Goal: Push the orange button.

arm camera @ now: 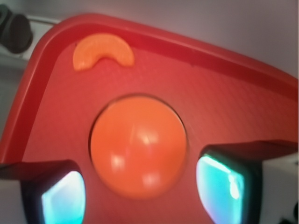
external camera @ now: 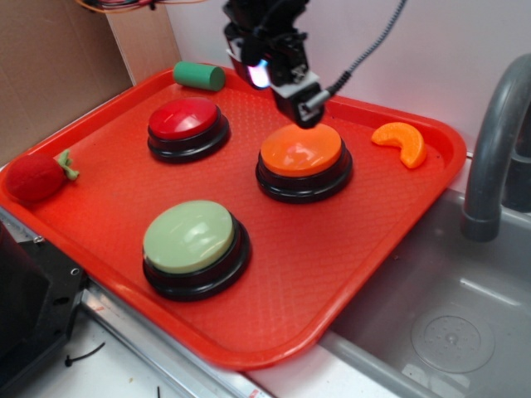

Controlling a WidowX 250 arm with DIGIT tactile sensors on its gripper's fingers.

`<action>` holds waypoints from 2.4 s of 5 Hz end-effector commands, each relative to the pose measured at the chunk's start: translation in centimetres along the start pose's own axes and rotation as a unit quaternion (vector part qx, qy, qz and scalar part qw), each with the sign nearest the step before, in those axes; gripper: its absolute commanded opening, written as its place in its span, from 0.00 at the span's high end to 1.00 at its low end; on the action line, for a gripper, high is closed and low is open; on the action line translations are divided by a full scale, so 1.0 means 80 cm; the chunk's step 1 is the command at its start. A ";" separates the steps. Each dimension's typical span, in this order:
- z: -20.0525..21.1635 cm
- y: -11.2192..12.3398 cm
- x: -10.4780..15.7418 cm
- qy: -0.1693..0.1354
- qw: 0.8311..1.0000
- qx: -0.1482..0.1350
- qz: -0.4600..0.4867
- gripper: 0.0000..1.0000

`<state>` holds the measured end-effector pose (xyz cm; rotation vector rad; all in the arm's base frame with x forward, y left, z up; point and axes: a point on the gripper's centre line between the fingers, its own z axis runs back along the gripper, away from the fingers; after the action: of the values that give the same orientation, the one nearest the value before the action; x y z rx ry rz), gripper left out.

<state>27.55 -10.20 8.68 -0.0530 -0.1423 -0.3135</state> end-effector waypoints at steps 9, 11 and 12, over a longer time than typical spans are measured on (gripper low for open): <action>-0.023 -0.011 0.010 0.066 0.997 0.009 -0.048 0.00; -0.036 -0.007 0.005 0.084 0.995 0.001 -0.048 0.00; -0.023 -0.010 0.012 0.082 0.995 0.013 -0.054 0.00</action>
<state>27.78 -10.62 5.64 0.0167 0.0677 -0.4094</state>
